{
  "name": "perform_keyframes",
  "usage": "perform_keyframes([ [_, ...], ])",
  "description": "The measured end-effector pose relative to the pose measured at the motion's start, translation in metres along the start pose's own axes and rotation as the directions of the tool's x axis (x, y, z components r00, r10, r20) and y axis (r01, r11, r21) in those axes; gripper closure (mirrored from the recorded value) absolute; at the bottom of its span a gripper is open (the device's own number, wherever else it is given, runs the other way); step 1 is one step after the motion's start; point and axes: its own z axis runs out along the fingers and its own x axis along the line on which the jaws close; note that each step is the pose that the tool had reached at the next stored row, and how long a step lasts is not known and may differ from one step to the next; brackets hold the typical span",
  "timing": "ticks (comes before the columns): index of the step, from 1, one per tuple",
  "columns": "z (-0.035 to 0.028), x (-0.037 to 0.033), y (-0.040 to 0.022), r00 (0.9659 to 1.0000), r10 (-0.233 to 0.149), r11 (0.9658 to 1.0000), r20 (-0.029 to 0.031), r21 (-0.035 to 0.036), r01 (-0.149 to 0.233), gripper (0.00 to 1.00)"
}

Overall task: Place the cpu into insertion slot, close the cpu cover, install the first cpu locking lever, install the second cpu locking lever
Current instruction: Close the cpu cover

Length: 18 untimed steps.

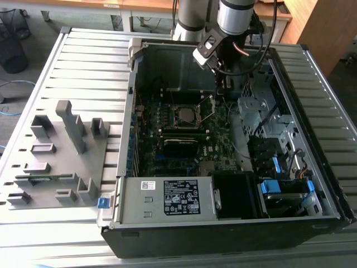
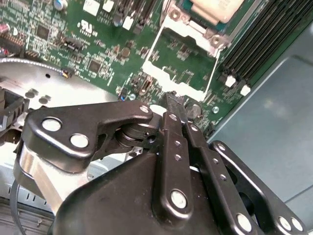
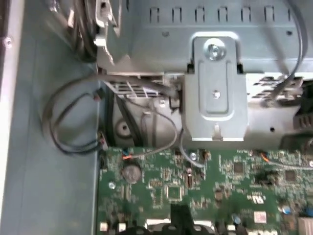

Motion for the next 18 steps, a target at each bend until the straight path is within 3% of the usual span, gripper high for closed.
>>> perform_keyframes([
  [18, 0.0005, 0.0001, 0.0069, 1.0, 0.0, 1.0, 0.0001, 0.0035, 0.0, 0.9],
])
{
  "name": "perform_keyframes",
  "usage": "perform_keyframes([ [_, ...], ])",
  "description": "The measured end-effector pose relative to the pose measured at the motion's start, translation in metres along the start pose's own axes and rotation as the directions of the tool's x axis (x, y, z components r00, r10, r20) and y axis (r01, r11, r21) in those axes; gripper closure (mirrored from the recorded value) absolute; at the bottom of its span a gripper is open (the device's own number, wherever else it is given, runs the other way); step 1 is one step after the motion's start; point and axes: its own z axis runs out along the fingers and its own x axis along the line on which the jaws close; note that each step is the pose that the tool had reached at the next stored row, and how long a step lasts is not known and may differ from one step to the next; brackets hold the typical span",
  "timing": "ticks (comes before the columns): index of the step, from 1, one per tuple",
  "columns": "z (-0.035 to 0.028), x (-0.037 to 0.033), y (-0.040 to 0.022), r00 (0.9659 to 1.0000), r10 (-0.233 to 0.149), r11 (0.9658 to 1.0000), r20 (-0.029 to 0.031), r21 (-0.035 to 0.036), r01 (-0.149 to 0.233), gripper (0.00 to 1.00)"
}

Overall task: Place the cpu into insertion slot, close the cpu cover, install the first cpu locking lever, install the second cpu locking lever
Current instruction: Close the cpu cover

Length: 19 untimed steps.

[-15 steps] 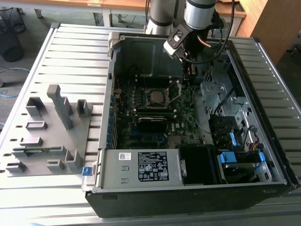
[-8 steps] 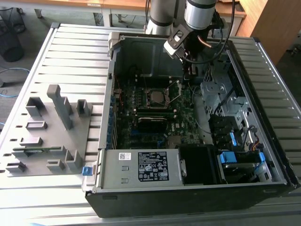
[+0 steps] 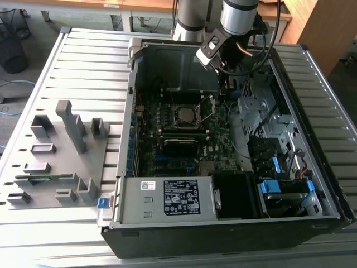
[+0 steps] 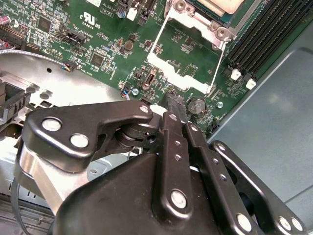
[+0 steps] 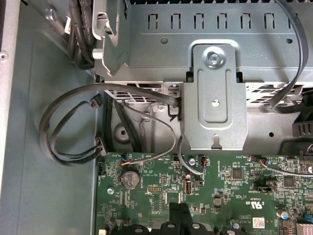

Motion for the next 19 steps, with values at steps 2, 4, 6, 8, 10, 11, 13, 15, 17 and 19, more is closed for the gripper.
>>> perform_keyframes([
  [2, 0.0, 0.0, 0.0, 1.0, 0.0, 1.0, 0.0, 0.0, 0.0, 0.9],
  [4, 0.0005, 0.0, 0.0, 1.0, 0.0, 1.0, -0.0002, -0.0001, 0.0, 0.9],
  [6, 0.0008, 0.0, 0.0, 1.0, 0.0, 1.0, 0.0, 0.0, 0.0, 0.9],
  [8, 0.0009, 0.0, 0.0, 1.0, 0.0, 1.0, 0.0001, 0.0, 0.0, 0.9],
  [10, 0.002, 0.0, -0.0001, 1.0, 0.0, 1.0, 0.0, 0.0, 0.0, 0.9],
  [11, 0.002, 0.0, -0.0001, 1.0, 0.0, 1.0, 0.0, 0.0, 0.0, 0.9],
  [13, 0.0024, 0.0001, -0.0001, 1.0, 0.0, 1.0, -0.0003, -0.0001, 0.0, 0.9],
  [15, 0.0029, 0.0001, -0.0002, 1.0, 0.0, 1.0, -0.0002, 0.0, 0.0, 0.9],
  [17, 0.0031, 0.0, -0.0002, 1.0, 0.0, 1.0, 0.0002, 0.0, 0.0, 0.9],
  [19, 0.0032, 0.0, -0.0002, 1.0, 0.0, 1.0, 0.0002, 0.0, 0.0, 0.9],
])
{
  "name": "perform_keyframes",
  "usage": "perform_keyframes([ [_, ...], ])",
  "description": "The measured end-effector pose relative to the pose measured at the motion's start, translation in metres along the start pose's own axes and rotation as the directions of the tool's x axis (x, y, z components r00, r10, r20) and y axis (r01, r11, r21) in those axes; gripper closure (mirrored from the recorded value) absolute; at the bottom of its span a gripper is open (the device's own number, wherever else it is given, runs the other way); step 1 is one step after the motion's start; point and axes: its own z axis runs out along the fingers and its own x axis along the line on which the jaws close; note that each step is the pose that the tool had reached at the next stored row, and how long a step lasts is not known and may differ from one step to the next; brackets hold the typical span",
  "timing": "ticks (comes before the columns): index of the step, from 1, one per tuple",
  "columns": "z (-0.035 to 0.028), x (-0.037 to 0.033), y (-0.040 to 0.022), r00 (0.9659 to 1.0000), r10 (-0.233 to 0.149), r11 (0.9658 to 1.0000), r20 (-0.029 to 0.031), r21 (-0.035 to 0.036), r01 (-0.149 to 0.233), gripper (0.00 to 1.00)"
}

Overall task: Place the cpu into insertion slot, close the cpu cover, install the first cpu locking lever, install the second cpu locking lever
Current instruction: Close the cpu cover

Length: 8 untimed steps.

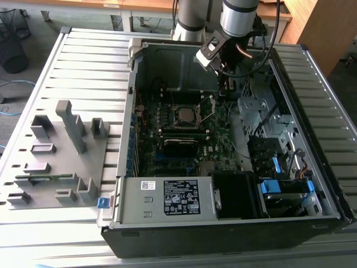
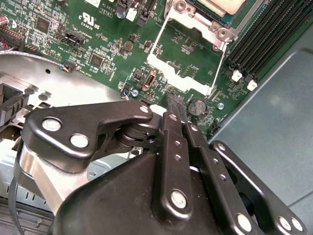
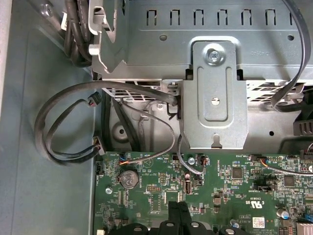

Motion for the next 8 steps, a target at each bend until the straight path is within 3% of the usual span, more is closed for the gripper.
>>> perform_keyframes([
  [8, 0.0021, 0.0001, 0.0025, 1.0, 0.0, 1.0, -0.0002, -0.0001, 0.0, 0.9],
])
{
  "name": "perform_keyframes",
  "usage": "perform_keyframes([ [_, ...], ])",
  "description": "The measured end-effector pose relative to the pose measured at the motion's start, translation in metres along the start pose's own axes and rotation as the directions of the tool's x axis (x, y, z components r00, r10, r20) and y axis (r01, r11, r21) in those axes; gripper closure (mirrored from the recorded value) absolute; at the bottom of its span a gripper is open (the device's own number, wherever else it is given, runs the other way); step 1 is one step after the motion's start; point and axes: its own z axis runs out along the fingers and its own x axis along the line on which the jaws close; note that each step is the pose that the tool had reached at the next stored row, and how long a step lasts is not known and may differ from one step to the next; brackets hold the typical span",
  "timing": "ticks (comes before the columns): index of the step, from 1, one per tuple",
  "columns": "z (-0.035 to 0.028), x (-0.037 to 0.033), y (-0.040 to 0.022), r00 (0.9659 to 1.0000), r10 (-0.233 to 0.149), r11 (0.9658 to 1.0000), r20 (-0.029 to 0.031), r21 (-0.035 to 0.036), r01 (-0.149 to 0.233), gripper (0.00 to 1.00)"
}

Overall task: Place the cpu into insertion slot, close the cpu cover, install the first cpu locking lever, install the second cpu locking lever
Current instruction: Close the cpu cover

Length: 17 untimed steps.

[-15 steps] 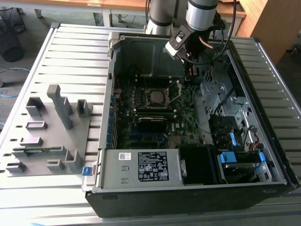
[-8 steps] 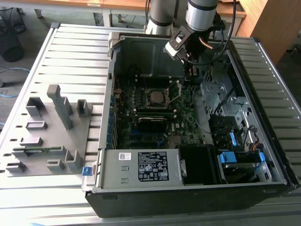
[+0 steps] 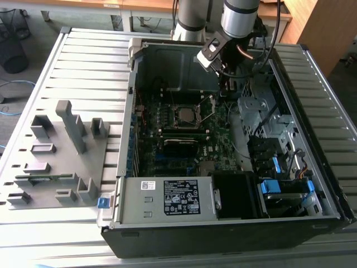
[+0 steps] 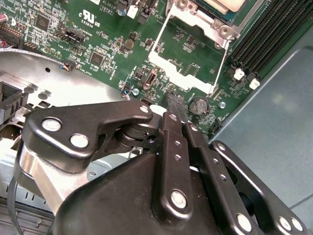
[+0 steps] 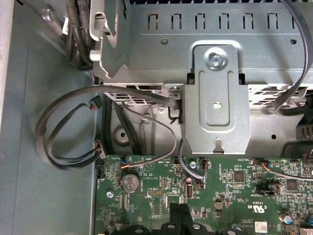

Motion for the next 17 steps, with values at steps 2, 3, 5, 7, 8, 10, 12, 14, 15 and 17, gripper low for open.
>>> perform_keyframes([
  [2, 0.0031, 0.0001, -0.0002, 1.0, 0.0, 1.0, -0.0002, 0.0, 0.0, 0.9],
  [3, 0.005, 0.0001, -0.0003, 1.0, 0.0, 1.0, -0.0001, 0.0, 0.0, 0.9],
  [5, 0.0086, 0.0001, -0.0005, 1.0, 0.0, 1.0, 0.0, 0.0001, 0.0, 0.9],
  [7, 0.0121, 0.0002, -0.0007, 1.0, 0.0, 1.0, -0.0001, 0.0, 0.0, 0.9],
  [8, 0.0136, 0.0002, -0.0008, 1.0, 0.0, 1.0, -0.0001, 0.0, 0.0, 0.9],
  [10, 0.015, 0.0002, -0.0009, 1.0, 0.0, 1.0, 0.0, 0.0, 0.0, 0.9],
  [12, 0.015, 0.0002, -0.0009, 1.0, 0.0, 1.0, 0.0002, 0.0001, 0.0, 0.9],
  [14, 0.0151, 0.0002, -0.0009, 1.0, 0.0, 1.0, 0.0, 0.0001, 0.0, 0.9],
  [15, 0.0152, 0.0002, -0.0009, 1.0, 0.0, 1.0, -0.0007, 0.0033, 0.0, 0.9],
  [17, 0.0157, 0.0003, -0.0006, 1.0, 0.0, 0.9993, -0.0064, 0.0361, 0.0, 0.9],
])
